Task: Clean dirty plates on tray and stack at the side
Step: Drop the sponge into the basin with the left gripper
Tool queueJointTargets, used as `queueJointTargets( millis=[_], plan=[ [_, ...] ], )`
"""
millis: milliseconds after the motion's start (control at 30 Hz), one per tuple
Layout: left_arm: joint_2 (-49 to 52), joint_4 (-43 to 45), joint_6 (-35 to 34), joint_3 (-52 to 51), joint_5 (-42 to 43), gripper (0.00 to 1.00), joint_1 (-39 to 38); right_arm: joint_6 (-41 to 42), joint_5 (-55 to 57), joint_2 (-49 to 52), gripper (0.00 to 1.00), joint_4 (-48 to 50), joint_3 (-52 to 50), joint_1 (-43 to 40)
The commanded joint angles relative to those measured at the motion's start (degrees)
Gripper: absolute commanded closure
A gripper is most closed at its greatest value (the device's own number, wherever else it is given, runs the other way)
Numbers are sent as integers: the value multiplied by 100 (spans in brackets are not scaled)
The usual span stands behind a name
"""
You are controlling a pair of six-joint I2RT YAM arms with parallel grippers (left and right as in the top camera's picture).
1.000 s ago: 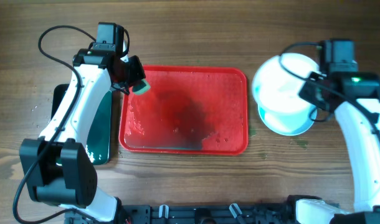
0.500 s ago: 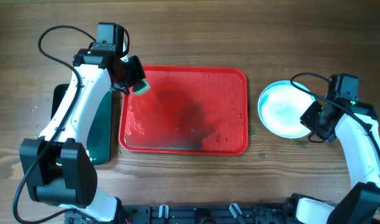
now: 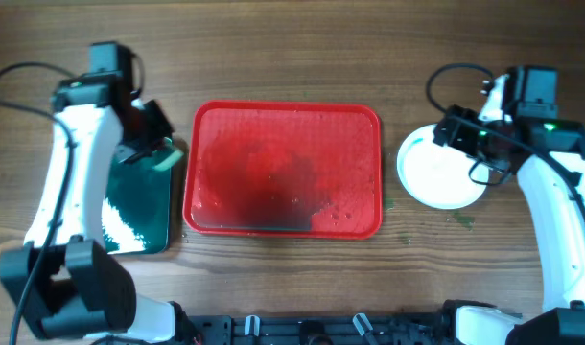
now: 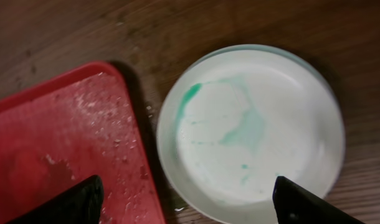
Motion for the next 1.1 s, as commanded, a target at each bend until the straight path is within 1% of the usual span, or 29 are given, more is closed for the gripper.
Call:
queueJointTargets(
  millis=[0, 67, 133, 300, 400, 467, 500, 533, 567, 600, 633, 667, 700, 800, 867, 933, 1000, 1067],
  plan=[
    [-199, -396, -11, 79, -284, 96, 647, -181, -221, -24, 12, 83, 66, 619],
    [-199, -404, -11, -101, -378, 96, 918, -173, -256, -22, 12, 251, 63, 1054],
    [-192, -199, -11, -380, -586, 96, 1102, -168, -306, -22, 12, 422, 63, 1425],
    [-142, 826, -35, -1349, -584, 96, 1394, 9, -302, -7, 12, 732, 63, 2072],
    [-140, 1683, -39, -1958, -584, 96, 1499, 17, -302, 33, 11, 782, 63, 2258],
    [-138, 2009, -59, -2164, -584, 93, 1521, 0, -302, 55, 11, 774, 61, 2288],
    [-138, 2124, -57, -2232, -584, 90, 1519, -2, -302, 63, 11, 754, 59, 2288],
    [-140, 2175, -57, -2245, -584, 76, 1519, -33, -299, 63, 11, 741, 59, 2288],
    [-140, 2214, -57, -2245, -581, 59, 1519, -50, -284, 63, 11, 739, 59, 2288],
    [-142, 2275, -59, -2245, -581, 21, 1519, -92, -225, 63, 11, 737, 59, 2288],
    [-142, 2312, -92, -2236, -579, 0, 1519, -195, -179, 55, 11, 730, 63, 2288],
    [-149, 2291, -190, -2190, -579, 0, 1519, -243, -142, 46, 10, 717, 72, 2288],
    [-175, 2208, -245, -2107, -540, 0, 1515, -332, -114, 26, 7, 686, 105, 2286],
    [-474, 1659, -258, -1517, -299, 0, 1482, -490, 291, -96, 5, 389, 492, 2282],
    [-835, 1259, -581, -979, -190, 0, 1419, -660, 761, -181, 2, -55, 979, 2282],
    [-1281, 1196, -1167, -610, 197, 0, 1331, -787, 1482, -295, 0, -723, 1661, 2282],
    [-1714, 1388, -1255, -544, 348, 0, 1274, -785, 2041, -411, 0, -1405, 2371, 2282],
    [-2035, 1405, -1255, -544, 345, 0, 1270, -789, 2304, -570, 0, -1971, 2997, 2282]
  ],
)
